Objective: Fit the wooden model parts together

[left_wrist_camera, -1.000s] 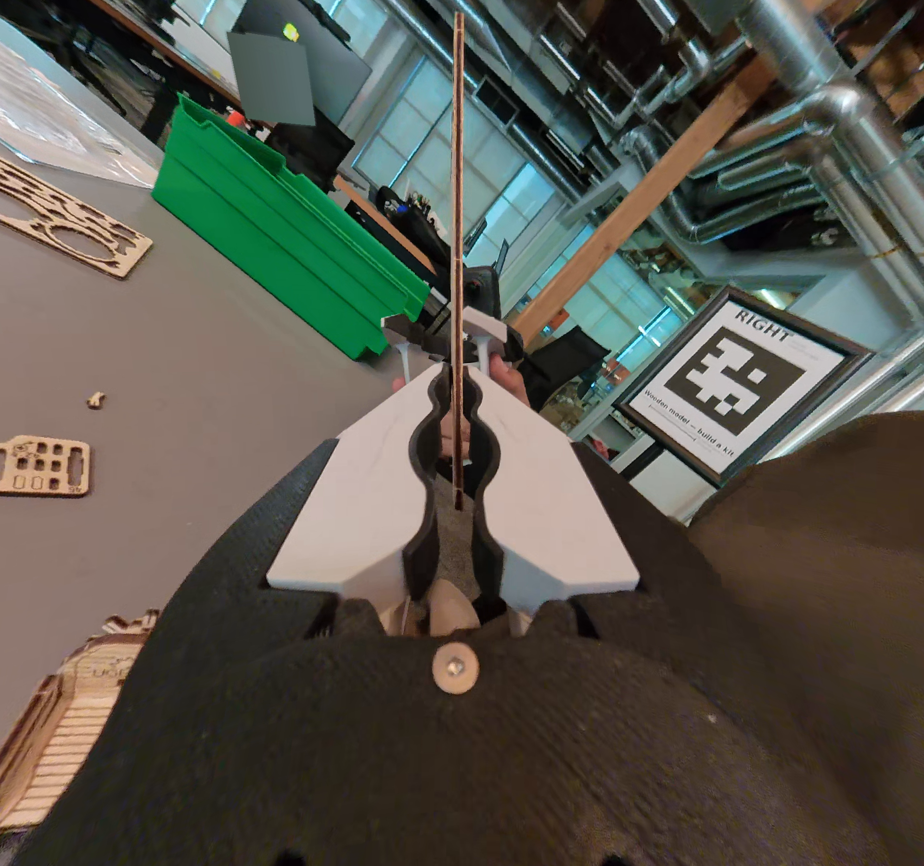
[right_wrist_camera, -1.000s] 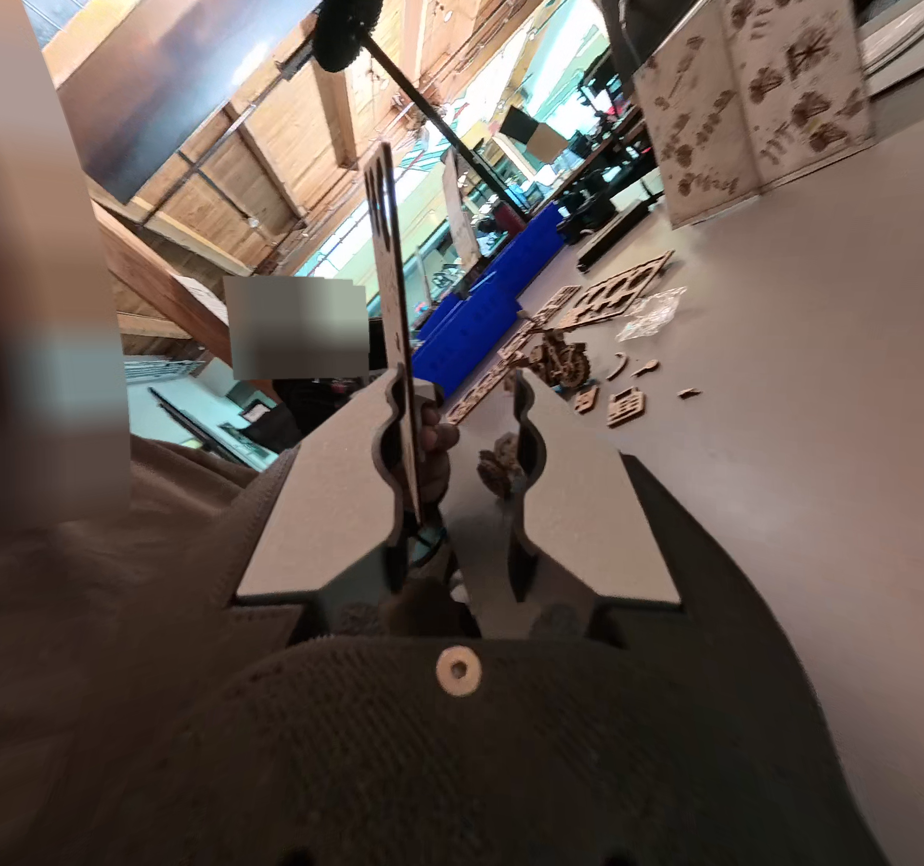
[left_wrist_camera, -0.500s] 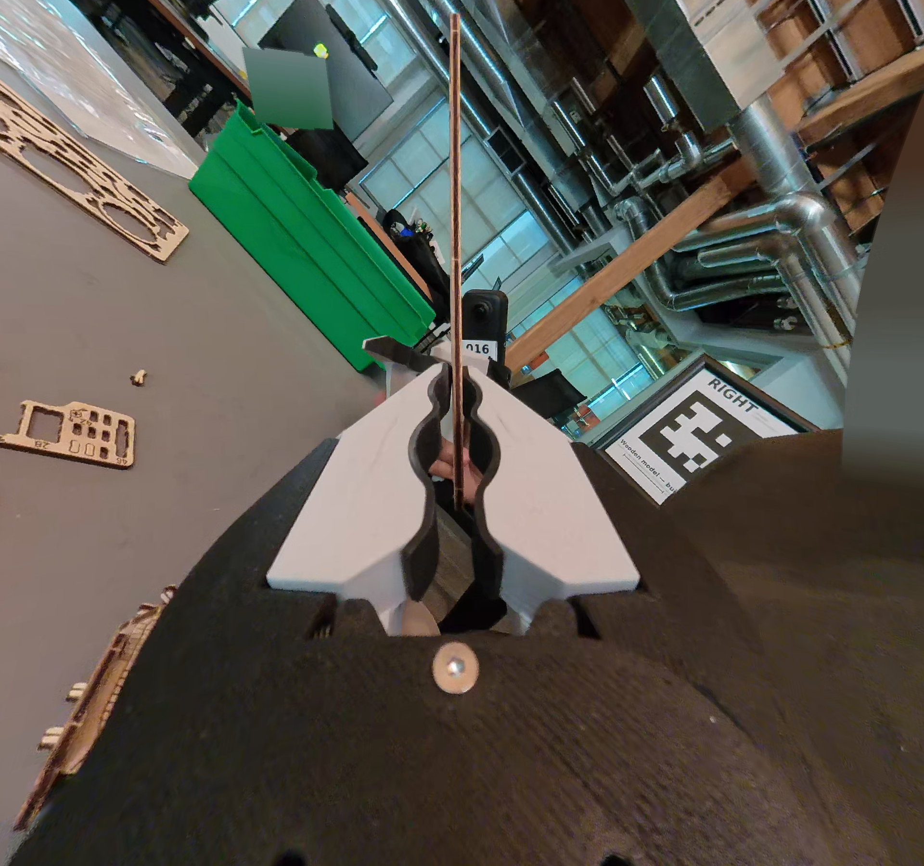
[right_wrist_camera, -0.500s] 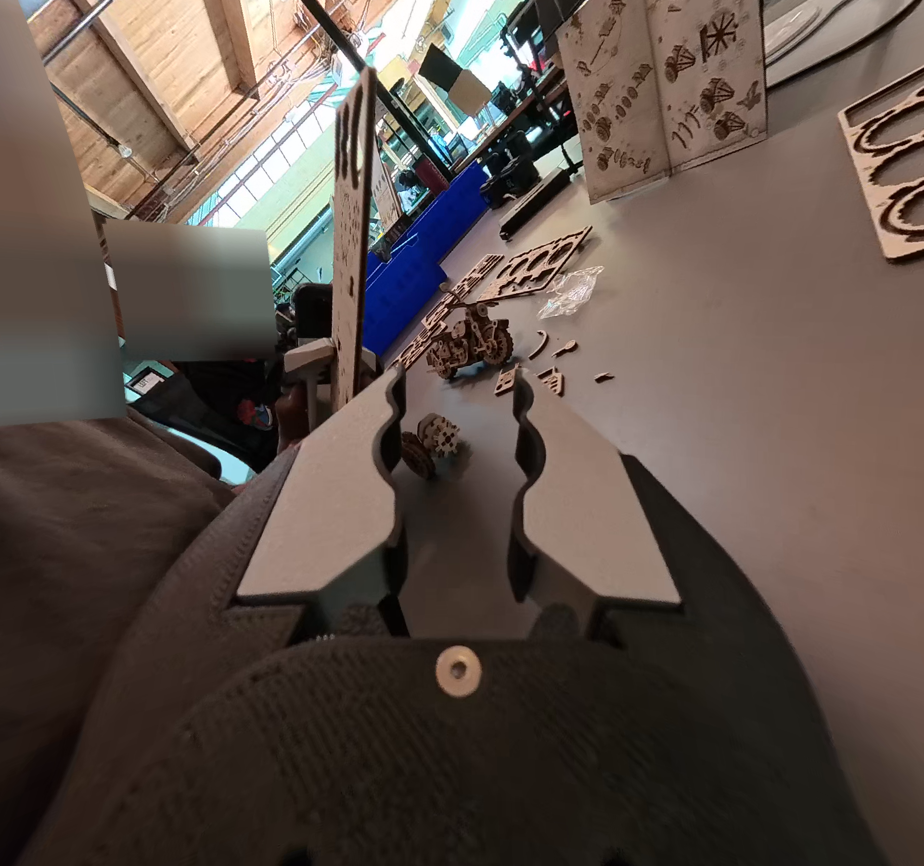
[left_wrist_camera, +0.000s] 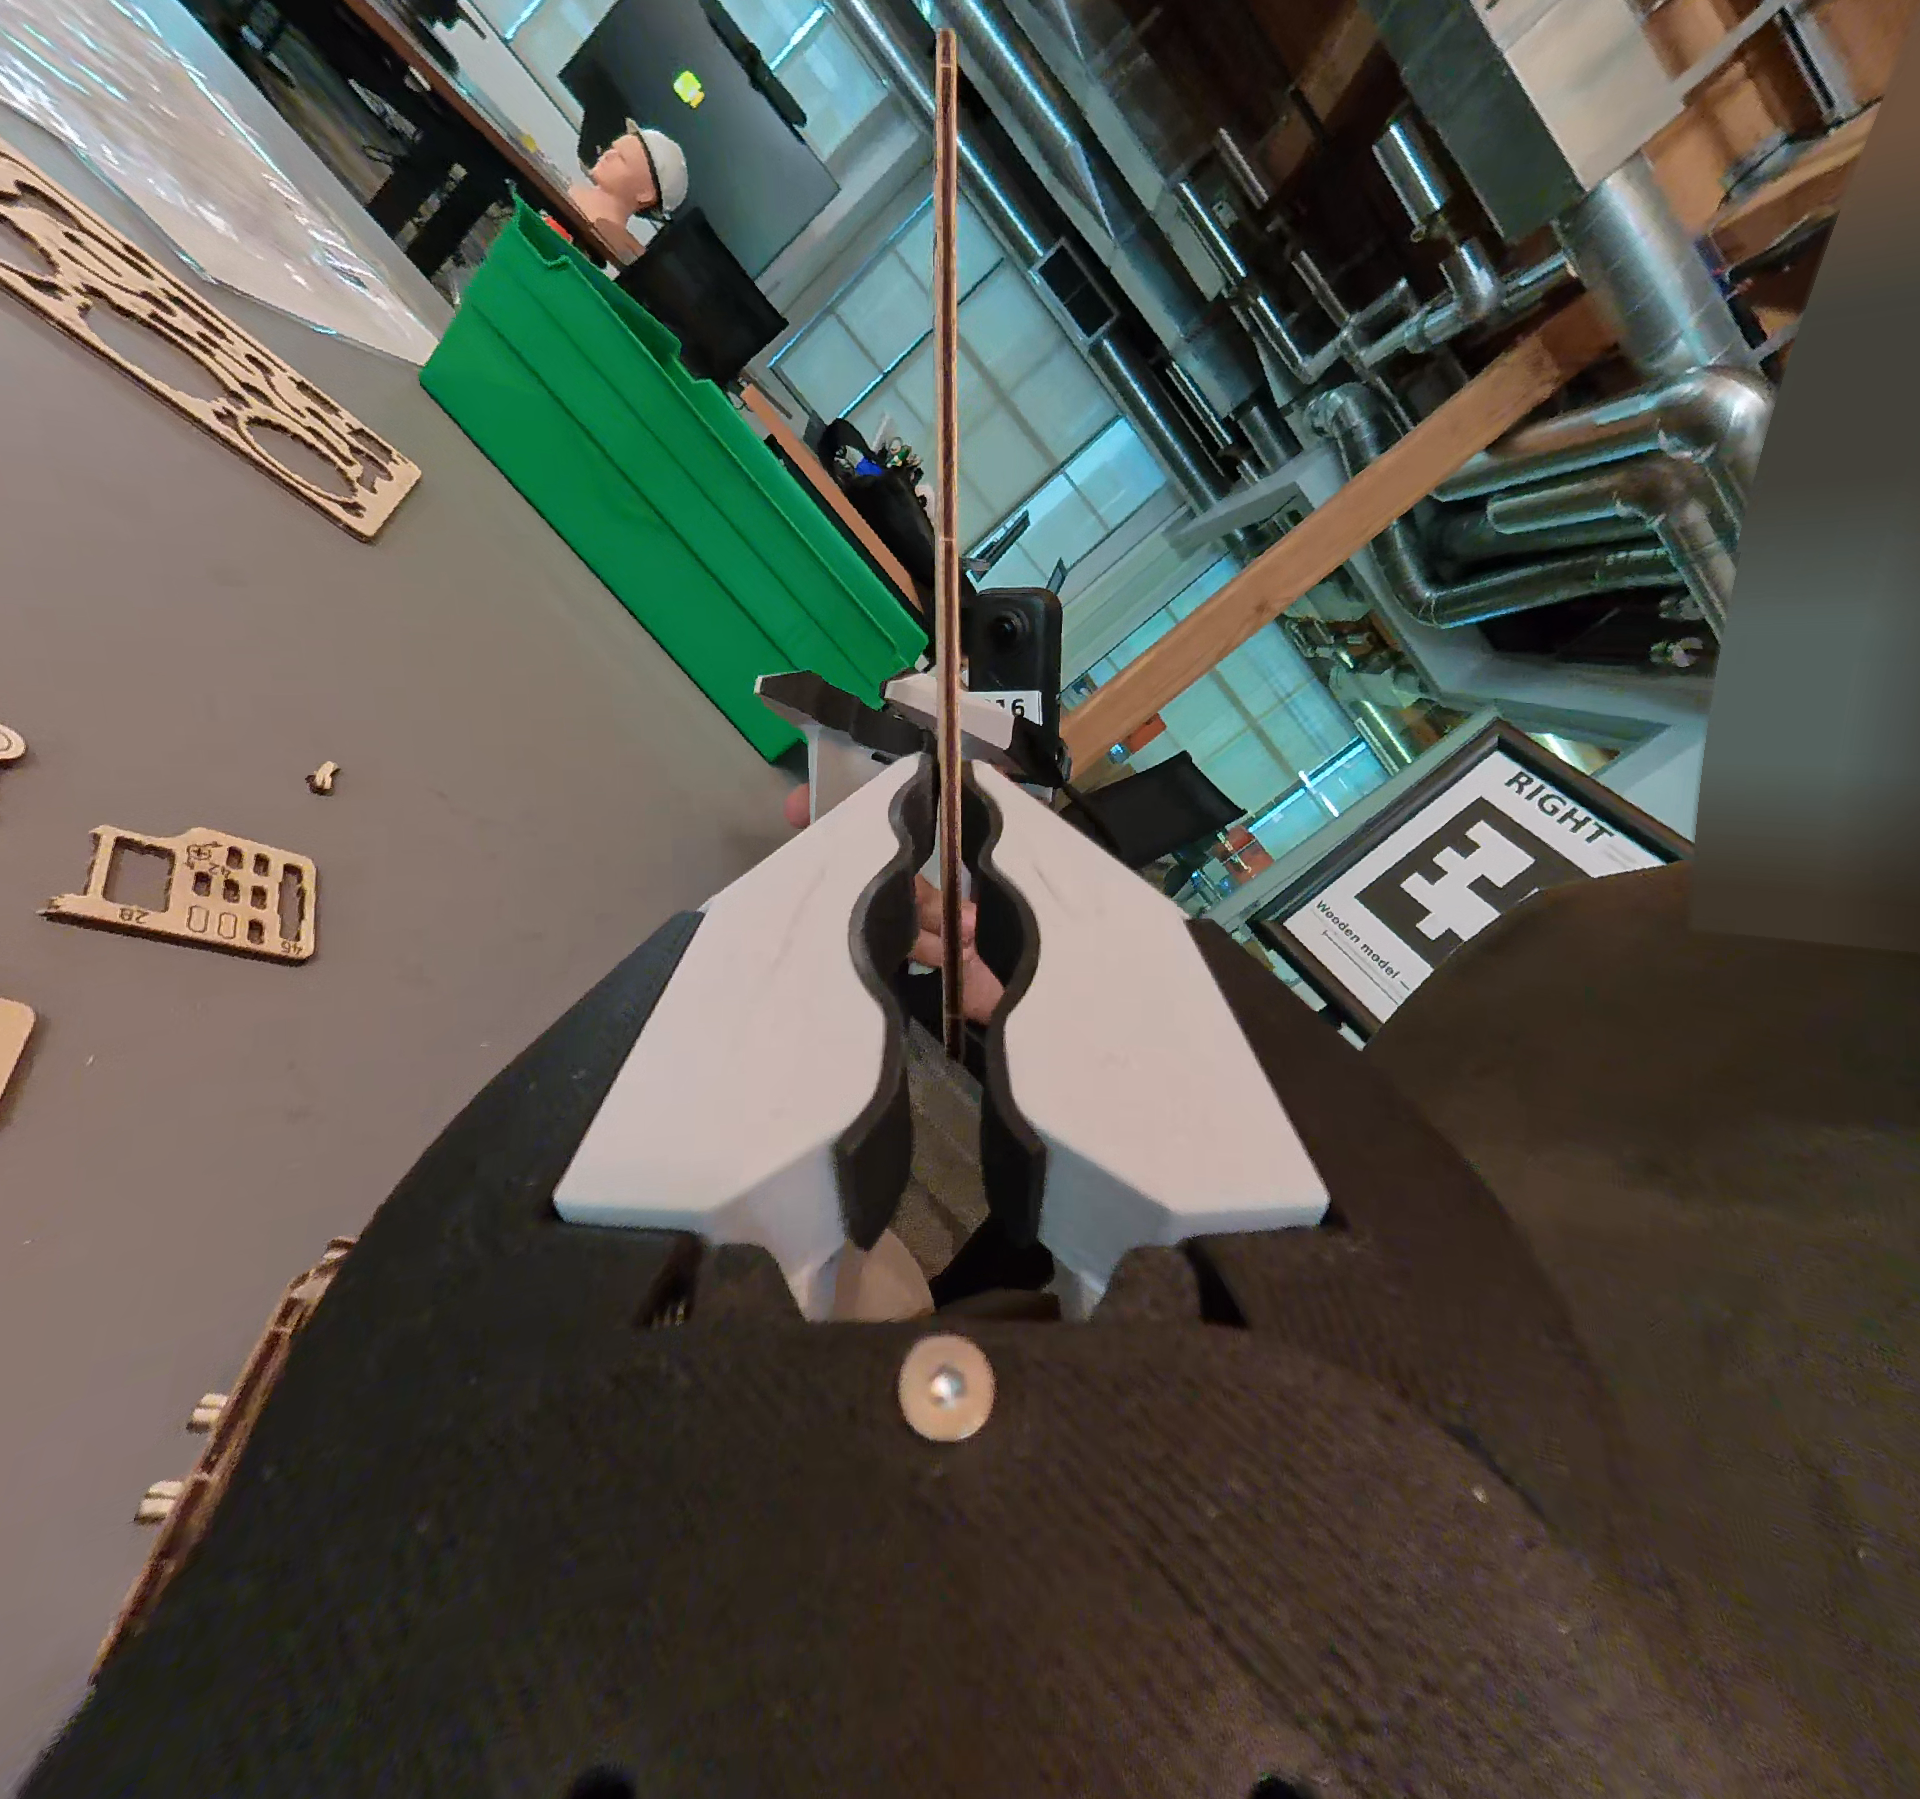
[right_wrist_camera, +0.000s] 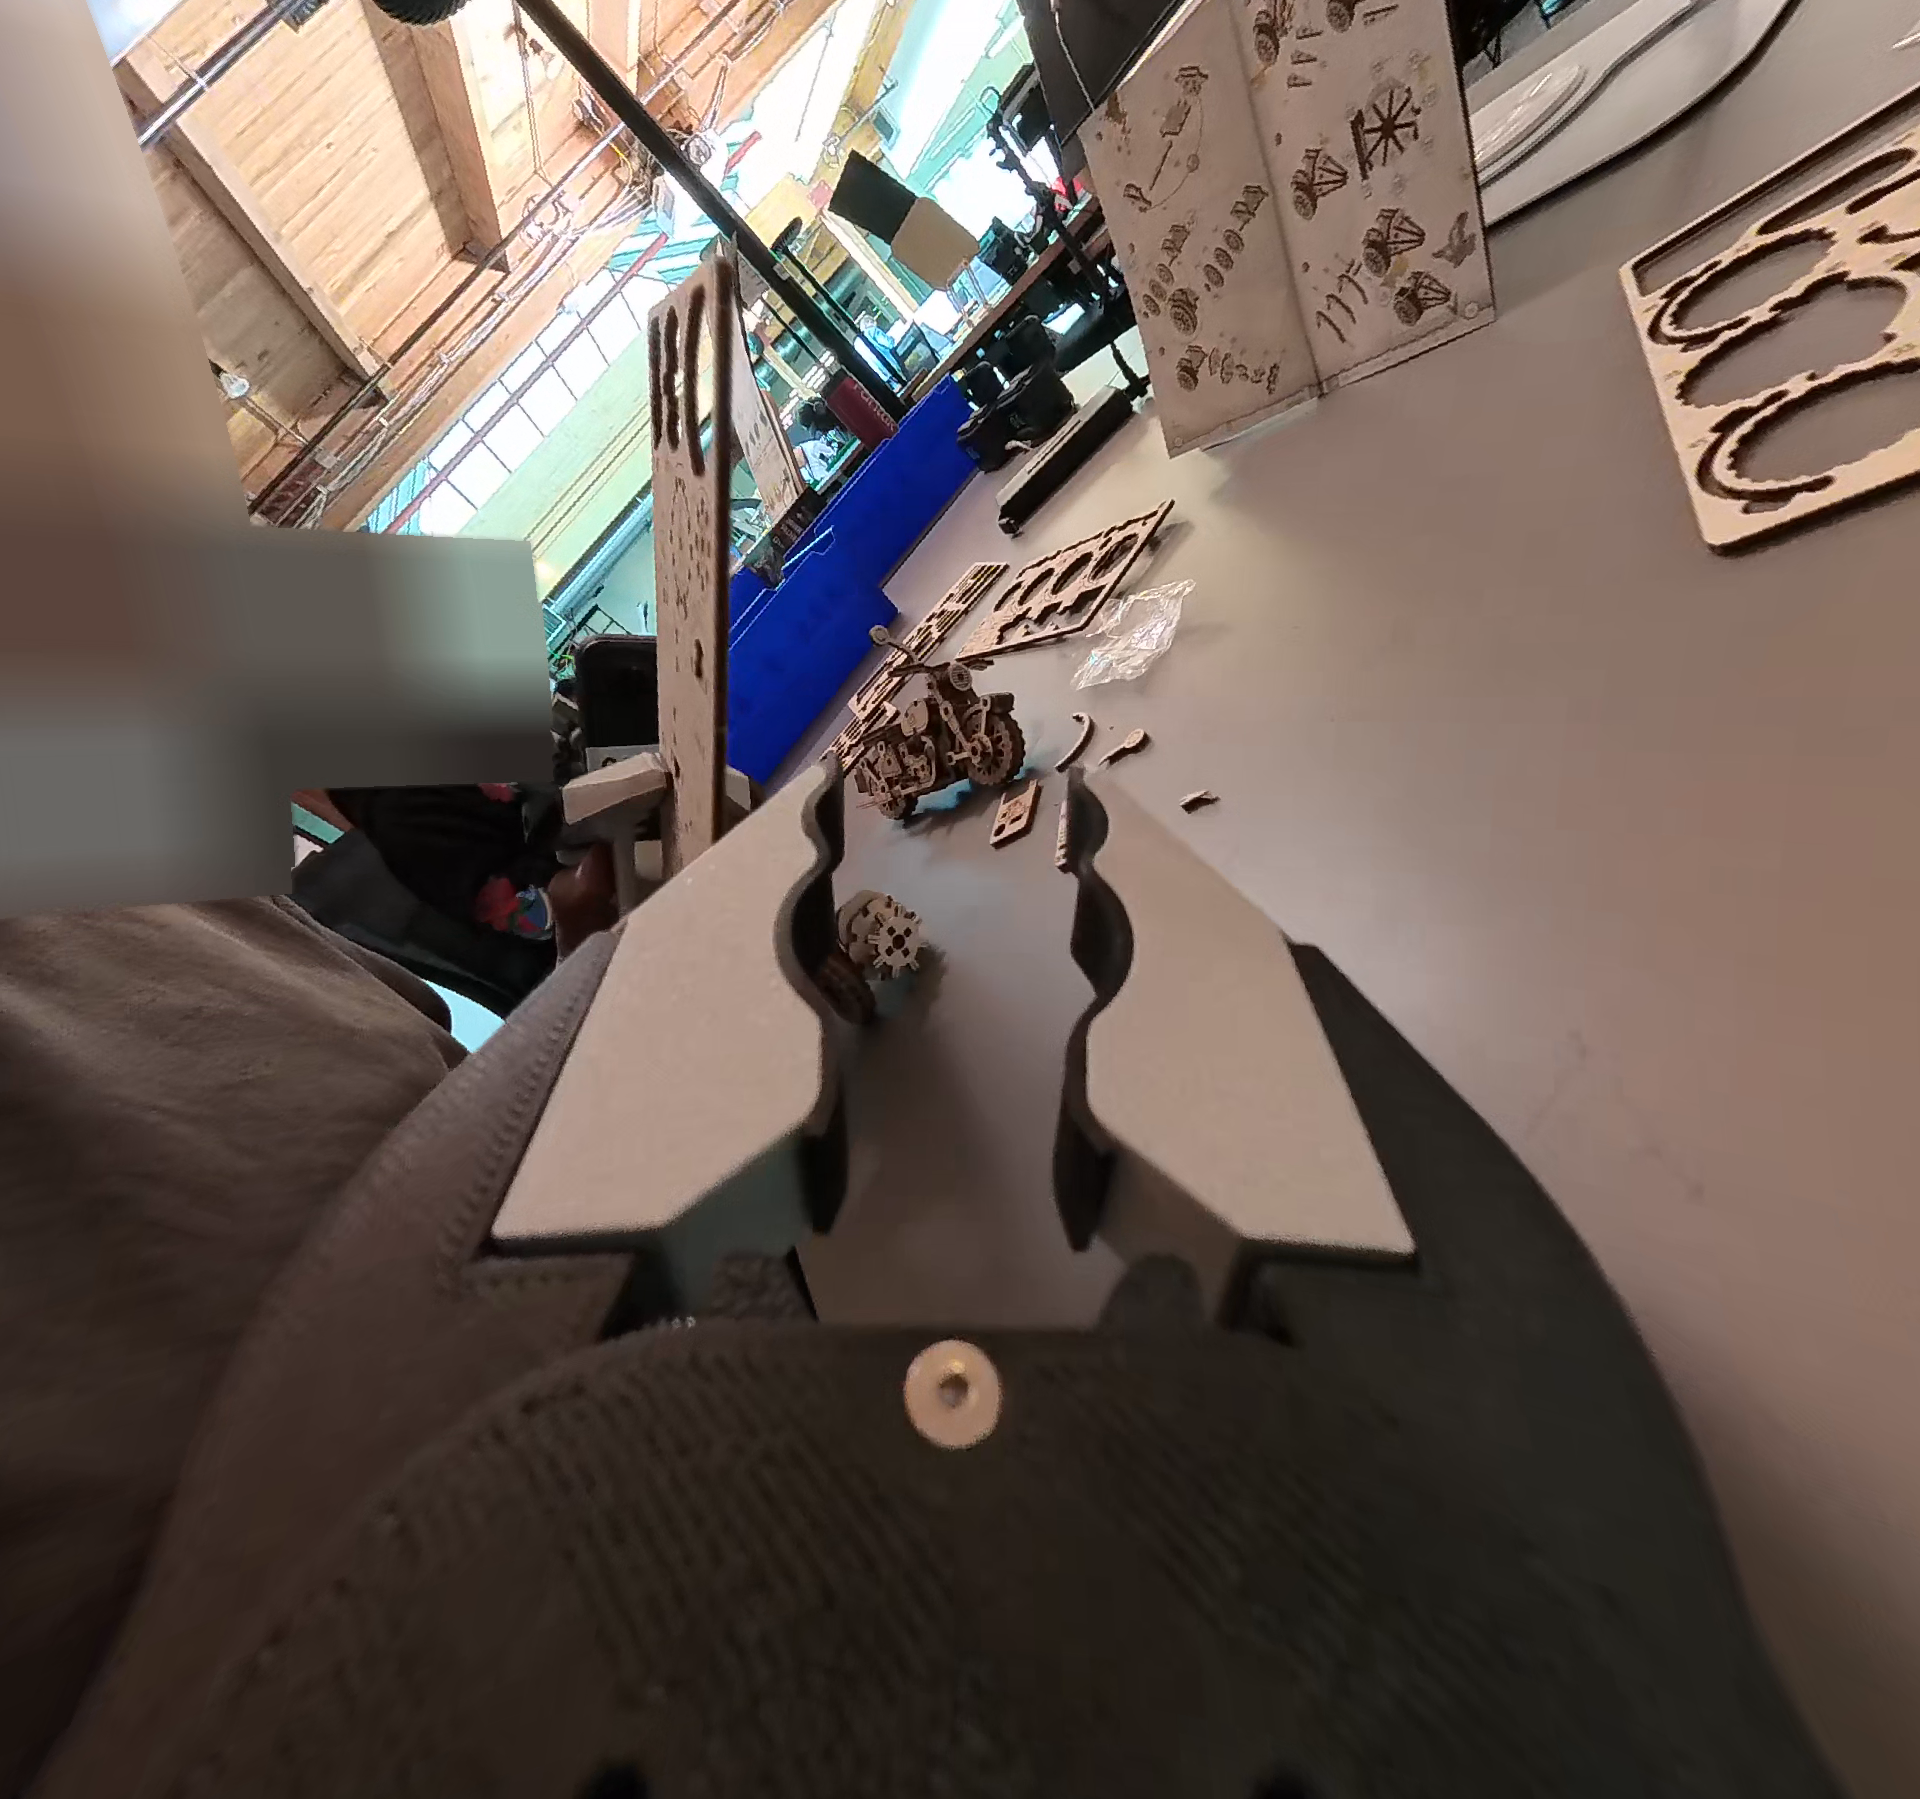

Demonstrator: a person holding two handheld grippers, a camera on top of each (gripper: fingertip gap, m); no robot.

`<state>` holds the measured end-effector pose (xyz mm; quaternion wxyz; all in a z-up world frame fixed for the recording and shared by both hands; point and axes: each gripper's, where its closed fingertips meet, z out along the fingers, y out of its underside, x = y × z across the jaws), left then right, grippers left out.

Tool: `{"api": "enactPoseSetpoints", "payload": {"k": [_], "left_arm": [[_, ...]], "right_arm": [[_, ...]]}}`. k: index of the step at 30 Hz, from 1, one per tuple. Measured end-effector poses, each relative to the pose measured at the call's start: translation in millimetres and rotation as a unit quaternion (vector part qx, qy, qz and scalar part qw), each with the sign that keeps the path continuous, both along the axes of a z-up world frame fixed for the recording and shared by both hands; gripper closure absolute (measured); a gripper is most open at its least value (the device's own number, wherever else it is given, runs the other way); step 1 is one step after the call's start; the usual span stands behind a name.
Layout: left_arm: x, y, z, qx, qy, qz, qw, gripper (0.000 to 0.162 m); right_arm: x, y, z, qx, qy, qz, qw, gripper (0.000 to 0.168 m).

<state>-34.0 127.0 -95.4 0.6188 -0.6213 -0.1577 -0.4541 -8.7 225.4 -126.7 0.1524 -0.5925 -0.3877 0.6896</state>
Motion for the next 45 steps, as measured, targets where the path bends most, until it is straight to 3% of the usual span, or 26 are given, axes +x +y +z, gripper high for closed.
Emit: {"api": "enactPoseSetpoints", "payload": {"k": [26,45], "left_arm": [[-4,0,-1,-0.005,0.007,0.014,1.0,0.162],[-28,-3,1,-0.004,-0.066,0.051,0.996,0.162]], "right_arm": [[0,-2,0,0.001,0.0,0.004,1.0,0.128],[-3,-20,2,0.009,0.001,0.03,0.999,0.128]]}}
